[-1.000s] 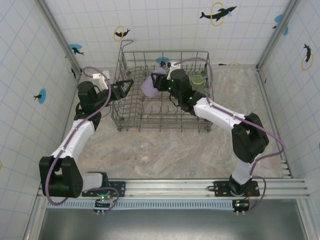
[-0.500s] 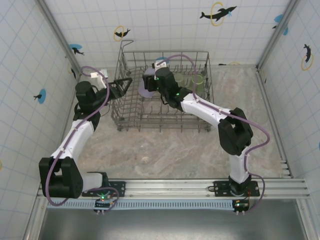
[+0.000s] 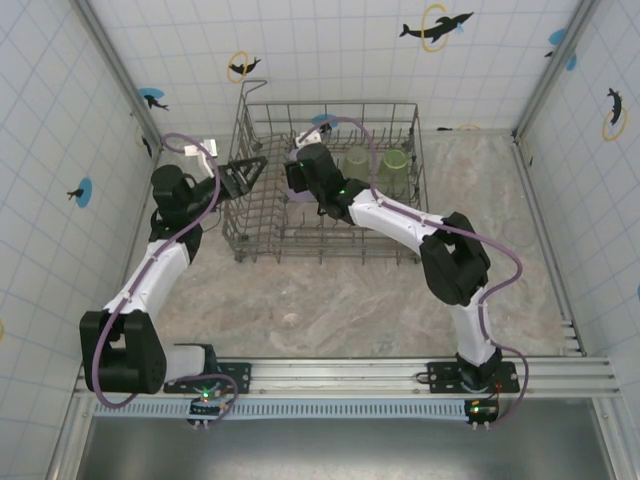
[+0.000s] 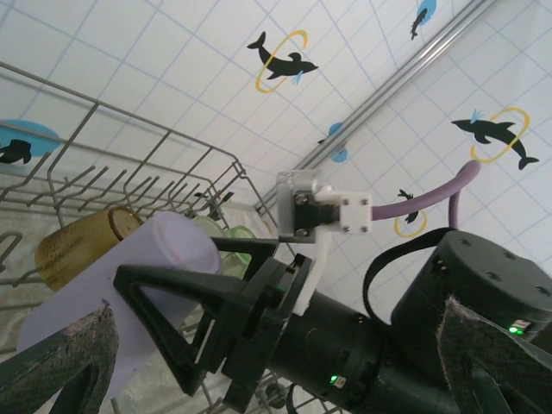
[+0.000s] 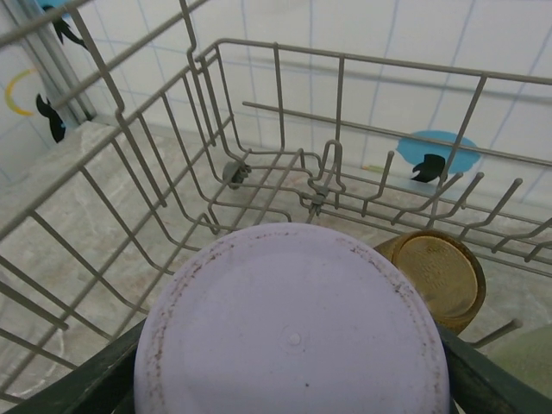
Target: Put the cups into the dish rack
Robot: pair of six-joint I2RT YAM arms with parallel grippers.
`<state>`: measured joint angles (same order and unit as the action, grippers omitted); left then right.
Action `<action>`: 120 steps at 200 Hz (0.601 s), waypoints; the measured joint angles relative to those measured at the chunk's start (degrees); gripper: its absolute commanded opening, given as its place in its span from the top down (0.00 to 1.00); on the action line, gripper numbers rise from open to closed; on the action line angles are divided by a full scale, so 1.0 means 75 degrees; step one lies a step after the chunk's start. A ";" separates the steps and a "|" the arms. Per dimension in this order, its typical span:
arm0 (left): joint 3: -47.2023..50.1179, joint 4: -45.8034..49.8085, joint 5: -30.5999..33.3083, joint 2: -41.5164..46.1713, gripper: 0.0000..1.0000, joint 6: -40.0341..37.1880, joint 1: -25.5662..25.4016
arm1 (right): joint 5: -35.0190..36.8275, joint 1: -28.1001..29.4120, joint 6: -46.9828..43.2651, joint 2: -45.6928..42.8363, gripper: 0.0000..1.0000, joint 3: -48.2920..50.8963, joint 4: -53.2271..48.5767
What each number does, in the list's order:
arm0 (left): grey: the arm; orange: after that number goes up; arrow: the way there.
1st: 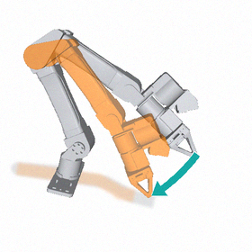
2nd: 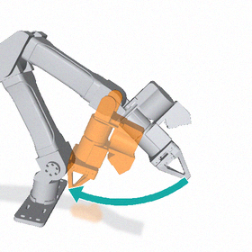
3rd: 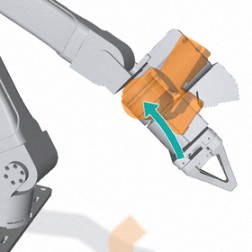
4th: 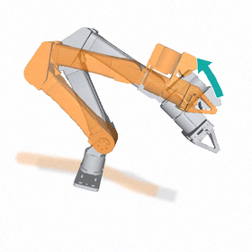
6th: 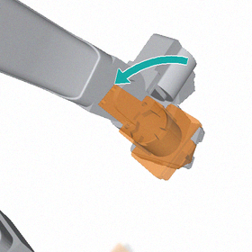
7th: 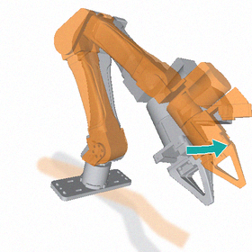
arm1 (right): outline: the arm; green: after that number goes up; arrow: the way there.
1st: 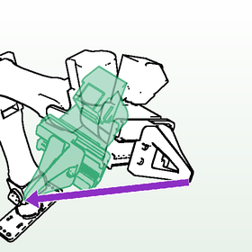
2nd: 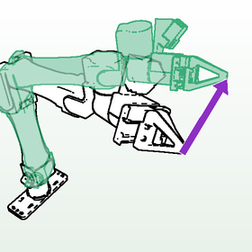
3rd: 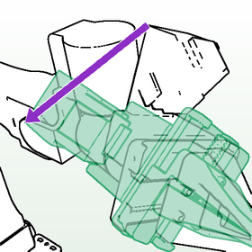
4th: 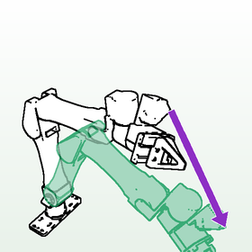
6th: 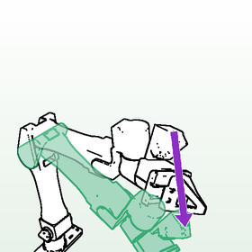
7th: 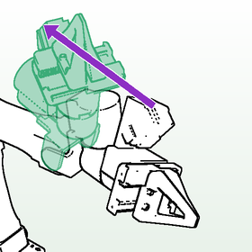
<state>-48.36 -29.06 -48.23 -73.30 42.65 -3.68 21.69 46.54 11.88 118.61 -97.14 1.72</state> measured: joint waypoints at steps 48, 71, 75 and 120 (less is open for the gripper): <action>0.0000 -0.0035 -0.0038 -0.0058 0.02 0.0096 0.0000 | 0.0009 0.0000 -0.0146 0.0382 0.56 -0.0262 -0.0061; 0.0000 -0.0035 -0.0038 -0.0087 0.02 0.0125 0.0000 | -0.0015 -0.0003 -0.0166 0.0487 0.52 -0.0341 -0.0058; 0.0000 -0.0035 -0.0038 -0.0087 0.02 0.0125 0.0000 | -0.0017 -0.0003 -0.0166 0.0510 0.52 -0.0356 -0.0052; 0.0000 -0.0038 -0.0055 -0.0099 0.02 0.0125 0.0000 | -0.0052 -0.0003 -0.0166 0.0746 0.46 -0.0388 -0.0047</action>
<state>-48.36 -29.34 -48.64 -74.04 43.59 -3.68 21.30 46.52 10.63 124.20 -100.05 1.37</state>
